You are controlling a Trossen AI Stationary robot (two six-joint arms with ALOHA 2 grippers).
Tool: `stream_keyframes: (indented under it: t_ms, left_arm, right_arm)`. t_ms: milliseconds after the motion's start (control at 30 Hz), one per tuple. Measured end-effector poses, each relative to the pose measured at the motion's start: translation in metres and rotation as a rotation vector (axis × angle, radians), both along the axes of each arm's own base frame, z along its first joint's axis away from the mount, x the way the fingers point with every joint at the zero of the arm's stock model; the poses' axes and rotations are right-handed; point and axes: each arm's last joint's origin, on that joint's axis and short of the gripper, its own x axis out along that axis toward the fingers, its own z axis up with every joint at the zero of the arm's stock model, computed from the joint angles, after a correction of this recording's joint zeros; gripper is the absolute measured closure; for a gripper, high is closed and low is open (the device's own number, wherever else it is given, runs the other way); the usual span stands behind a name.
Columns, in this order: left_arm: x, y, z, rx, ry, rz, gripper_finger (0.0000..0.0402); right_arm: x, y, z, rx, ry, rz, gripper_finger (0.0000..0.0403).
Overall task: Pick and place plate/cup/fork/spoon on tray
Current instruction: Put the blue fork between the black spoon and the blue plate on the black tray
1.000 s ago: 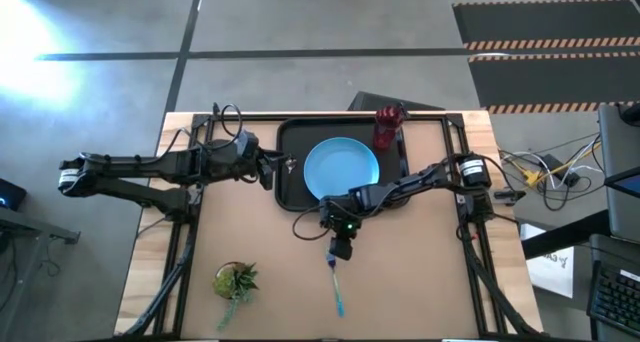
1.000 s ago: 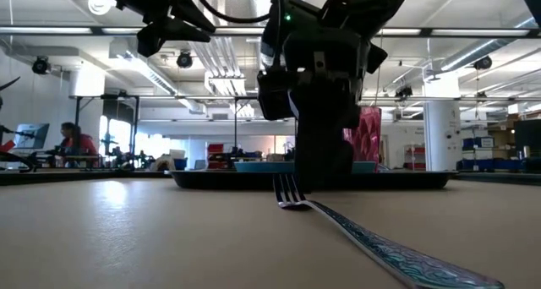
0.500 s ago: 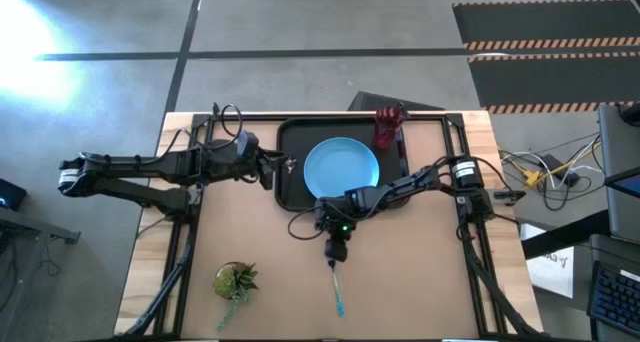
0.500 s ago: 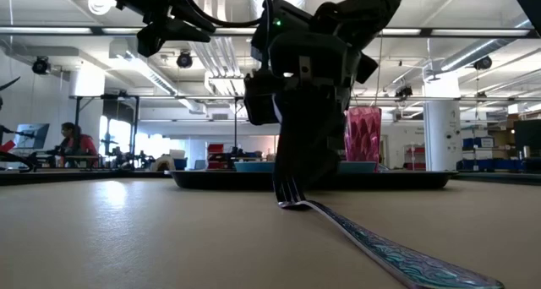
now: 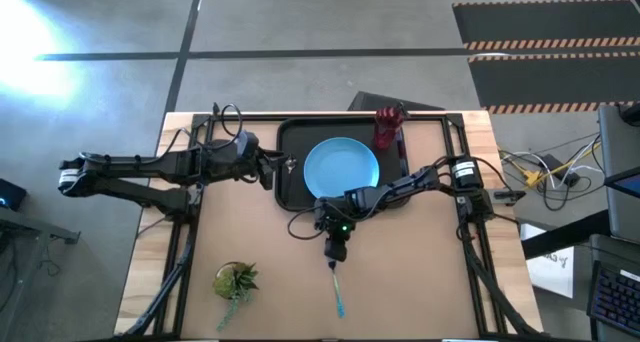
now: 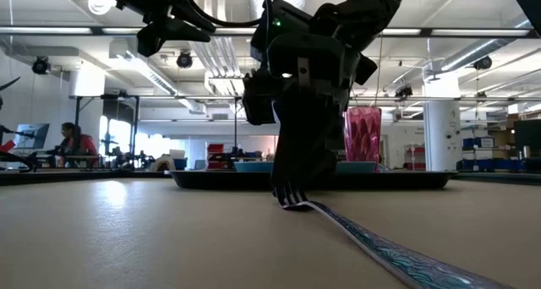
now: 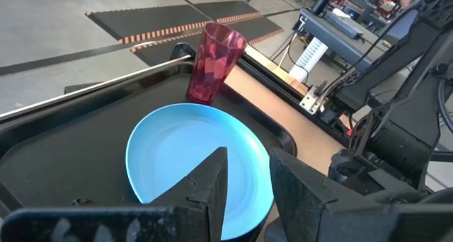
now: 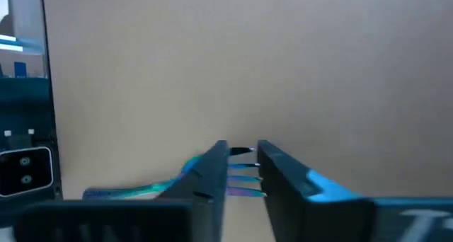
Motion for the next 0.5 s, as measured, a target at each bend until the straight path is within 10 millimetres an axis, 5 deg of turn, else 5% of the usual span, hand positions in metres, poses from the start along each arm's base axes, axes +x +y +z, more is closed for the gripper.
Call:
stream_keyframes:
  t_ms: [133,500]
  left_arm:
    - [0.0,0.0,0.0,0.0,-0.001,0.0,0.0313]
    - [0.0,0.0,0.001,0.0,-0.003,0.0,0.0313]
  right_arm:
    - [-0.001,0.0,-0.001,0.004,0.005,0.015,0.0385]
    - [0.009,0.001,0.016,-0.029,-0.08,0.044,0.0394]
